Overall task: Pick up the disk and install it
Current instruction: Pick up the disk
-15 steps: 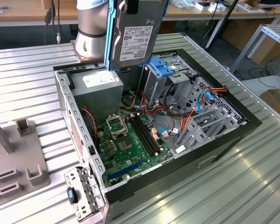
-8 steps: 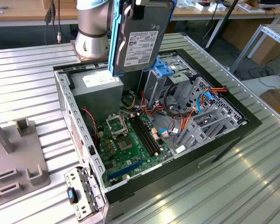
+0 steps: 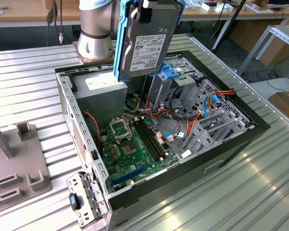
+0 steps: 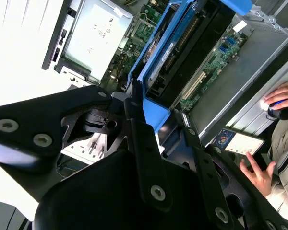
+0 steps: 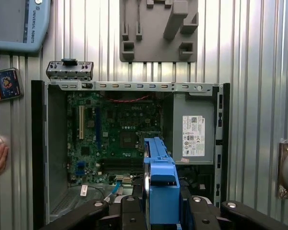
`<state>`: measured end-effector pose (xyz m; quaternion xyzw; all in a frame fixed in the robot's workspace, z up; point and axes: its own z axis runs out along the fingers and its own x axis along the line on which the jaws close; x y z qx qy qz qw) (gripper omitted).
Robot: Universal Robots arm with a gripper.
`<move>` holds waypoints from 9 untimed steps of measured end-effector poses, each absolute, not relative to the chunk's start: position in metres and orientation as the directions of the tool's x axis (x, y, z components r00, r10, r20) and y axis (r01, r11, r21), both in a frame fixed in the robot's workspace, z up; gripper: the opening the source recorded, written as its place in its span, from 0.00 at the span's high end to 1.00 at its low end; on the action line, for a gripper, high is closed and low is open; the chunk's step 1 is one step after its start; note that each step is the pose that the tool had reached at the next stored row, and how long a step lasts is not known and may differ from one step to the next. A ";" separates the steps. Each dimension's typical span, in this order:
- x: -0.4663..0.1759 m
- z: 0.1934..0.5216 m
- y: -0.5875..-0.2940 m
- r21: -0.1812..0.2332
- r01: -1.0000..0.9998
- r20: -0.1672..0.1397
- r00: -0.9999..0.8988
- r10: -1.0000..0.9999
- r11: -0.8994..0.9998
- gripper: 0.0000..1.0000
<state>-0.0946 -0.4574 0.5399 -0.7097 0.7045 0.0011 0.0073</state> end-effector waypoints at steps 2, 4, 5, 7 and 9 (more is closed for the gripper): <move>-0.095 0.540 -0.457 -0.009 -1.000 -0.012 0.007 -1.000 -0.007 0.63; -0.095 0.540 -0.457 -0.009 -1.000 -0.012 0.007 -1.000 -0.007 0.63; -0.095 0.540 -0.458 -0.009 -1.000 -0.012 0.007 -1.000 -0.007 0.63; -0.095 0.540 -0.459 -0.009 -1.000 -0.012 0.007 -1.000 -0.007 0.63; -0.095 0.540 -0.463 -0.009 -1.000 -0.012 0.007 -1.000 -0.007 0.63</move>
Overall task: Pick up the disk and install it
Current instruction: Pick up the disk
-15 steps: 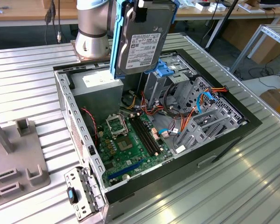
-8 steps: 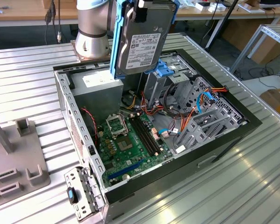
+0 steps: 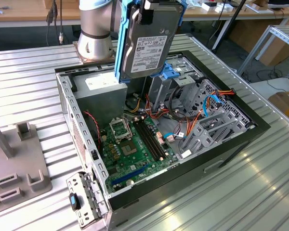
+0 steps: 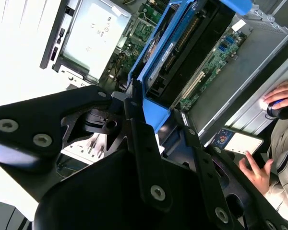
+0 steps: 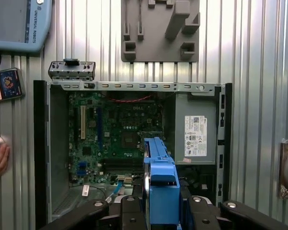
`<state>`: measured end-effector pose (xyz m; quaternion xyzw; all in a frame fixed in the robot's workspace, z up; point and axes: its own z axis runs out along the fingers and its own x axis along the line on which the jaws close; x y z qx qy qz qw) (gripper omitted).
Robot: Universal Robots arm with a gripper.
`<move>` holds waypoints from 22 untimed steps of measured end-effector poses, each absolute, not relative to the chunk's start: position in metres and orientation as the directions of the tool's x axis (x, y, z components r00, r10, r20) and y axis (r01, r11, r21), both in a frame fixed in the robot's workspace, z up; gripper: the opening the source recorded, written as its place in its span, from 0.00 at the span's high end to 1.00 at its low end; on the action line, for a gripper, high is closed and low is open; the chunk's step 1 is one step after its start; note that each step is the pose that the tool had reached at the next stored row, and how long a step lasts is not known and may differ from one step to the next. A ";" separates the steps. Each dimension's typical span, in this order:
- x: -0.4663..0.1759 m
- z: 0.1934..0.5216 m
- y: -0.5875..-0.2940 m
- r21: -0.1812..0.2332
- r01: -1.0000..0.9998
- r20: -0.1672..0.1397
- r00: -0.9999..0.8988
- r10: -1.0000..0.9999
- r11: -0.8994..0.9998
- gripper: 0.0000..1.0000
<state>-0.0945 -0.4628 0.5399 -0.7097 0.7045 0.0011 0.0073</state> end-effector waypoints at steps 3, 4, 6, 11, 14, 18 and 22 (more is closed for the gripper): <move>-0.095 0.540 -0.475 -0.009 -1.000 -0.012 0.007 -1.000 -0.007 0.63; -0.095 0.540 -0.478 -0.009 -1.000 -0.012 0.007 -1.000 -0.007 0.63; -0.095 0.540 -0.485 -0.010 -1.000 -0.012 0.007 -1.000 -0.007 0.63; -0.095 0.538 -0.497 -0.022 -1.000 -0.014 0.008 -1.000 -0.007 0.63; -0.095 0.536 -0.503 -0.029 -1.000 -0.014 0.008 -1.000 -0.007 0.63; -0.095 0.531 -0.516 -0.030 -1.000 -0.014 0.008 -1.000 -0.007 0.63; -0.096 0.528 -0.535 -0.030 -1.000 -0.014 0.008 -1.000 -0.007 0.63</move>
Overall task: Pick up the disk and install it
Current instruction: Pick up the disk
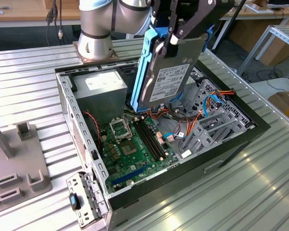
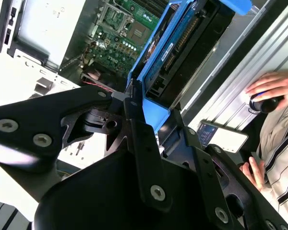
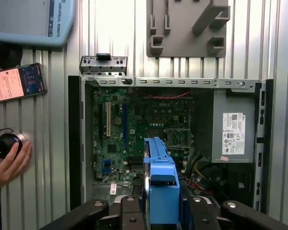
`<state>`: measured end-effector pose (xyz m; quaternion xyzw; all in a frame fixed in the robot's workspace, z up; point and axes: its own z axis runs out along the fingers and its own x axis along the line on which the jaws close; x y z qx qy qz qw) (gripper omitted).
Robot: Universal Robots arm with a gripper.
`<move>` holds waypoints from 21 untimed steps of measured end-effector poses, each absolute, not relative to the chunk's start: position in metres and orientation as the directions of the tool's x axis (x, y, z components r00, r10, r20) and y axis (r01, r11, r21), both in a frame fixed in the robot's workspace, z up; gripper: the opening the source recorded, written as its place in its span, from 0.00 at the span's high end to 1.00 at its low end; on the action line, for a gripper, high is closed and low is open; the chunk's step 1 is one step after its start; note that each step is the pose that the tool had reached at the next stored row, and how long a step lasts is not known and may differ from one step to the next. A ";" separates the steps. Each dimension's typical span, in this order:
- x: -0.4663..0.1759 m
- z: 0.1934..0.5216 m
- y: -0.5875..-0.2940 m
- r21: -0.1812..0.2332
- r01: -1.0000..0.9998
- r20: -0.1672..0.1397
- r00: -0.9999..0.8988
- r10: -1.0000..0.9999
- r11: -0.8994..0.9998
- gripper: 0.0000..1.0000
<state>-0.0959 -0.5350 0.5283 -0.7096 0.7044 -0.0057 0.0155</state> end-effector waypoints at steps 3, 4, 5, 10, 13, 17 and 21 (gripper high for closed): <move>-0.096 0.527 -0.546 -0.030 -1.000 -0.014 0.008 -1.000 -0.007 0.63; -0.096 0.527 -0.550 -0.030 -1.000 -0.014 0.008 -1.000 -0.007 0.63; -0.097 0.526 -0.554 -0.030 -1.000 -0.014 0.008 -1.000 -0.007 0.63; -0.098 0.525 -0.569 -0.030 -1.000 -0.013 0.008 -1.000 -0.007 0.63; -0.098 0.524 -0.572 -0.030 -1.000 -0.014 0.007 -1.000 -0.007 0.63; -0.092 0.525 -0.572 -0.030 -1.000 -0.014 0.008 -1.000 -0.007 0.63; -0.082 0.524 -0.572 -0.030 -1.000 -0.014 0.008 -1.000 -0.007 0.63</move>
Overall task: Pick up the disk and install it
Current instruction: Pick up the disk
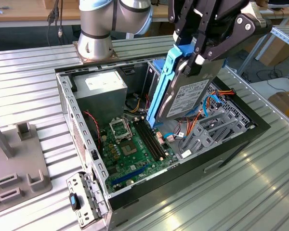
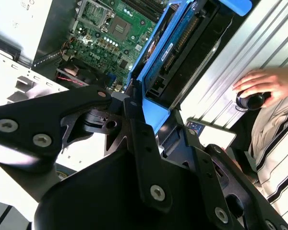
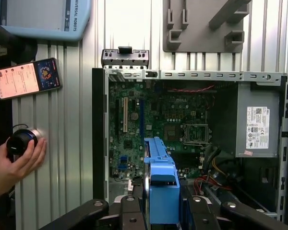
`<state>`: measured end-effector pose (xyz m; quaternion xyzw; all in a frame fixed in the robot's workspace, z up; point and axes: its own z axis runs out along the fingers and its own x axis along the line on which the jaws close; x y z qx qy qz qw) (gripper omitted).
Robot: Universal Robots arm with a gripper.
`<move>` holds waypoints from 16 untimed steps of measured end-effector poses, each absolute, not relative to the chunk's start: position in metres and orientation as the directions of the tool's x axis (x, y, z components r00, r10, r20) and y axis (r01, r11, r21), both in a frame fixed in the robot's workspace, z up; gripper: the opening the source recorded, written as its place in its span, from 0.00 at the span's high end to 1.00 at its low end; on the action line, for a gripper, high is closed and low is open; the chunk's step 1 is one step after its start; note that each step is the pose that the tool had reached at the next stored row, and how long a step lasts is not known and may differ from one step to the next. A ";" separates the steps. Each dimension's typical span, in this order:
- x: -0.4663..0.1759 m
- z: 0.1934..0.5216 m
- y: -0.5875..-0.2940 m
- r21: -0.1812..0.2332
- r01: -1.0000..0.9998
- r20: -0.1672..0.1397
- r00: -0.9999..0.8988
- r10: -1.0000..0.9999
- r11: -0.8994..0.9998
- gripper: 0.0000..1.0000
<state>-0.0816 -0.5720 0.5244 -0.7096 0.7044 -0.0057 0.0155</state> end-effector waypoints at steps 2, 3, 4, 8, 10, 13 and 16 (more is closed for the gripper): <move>-0.077 0.524 -0.572 -0.030 -1.000 -0.014 0.008 -1.000 -0.007 0.63; -0.076 0.525 -0.572 -0.030 -1.000 -0.014 0.008 -1.000 -0.007 0.63; -0.074 0.525 -0.572 -0.030 -1.000 -0.014 0.008 -1.000 -0.007 0.63; -0.056 0.524 -0.572 -0.030 -1.000 -0.014 0.008 -1.000 -0.007 0.63; -0.050 0.524 -0.572 -0.030 -1.000 -0.014 0.008 -1.000 -0.007 0.63; -0.049 0.524 -0.572 -0.030 -1.000 -0.014 0.008 -1.000 -0.007 0.63; -0.045 0.525 -0.572 -0.030 -1.000 -0.014 0.008 -1.000 -0.007 0.63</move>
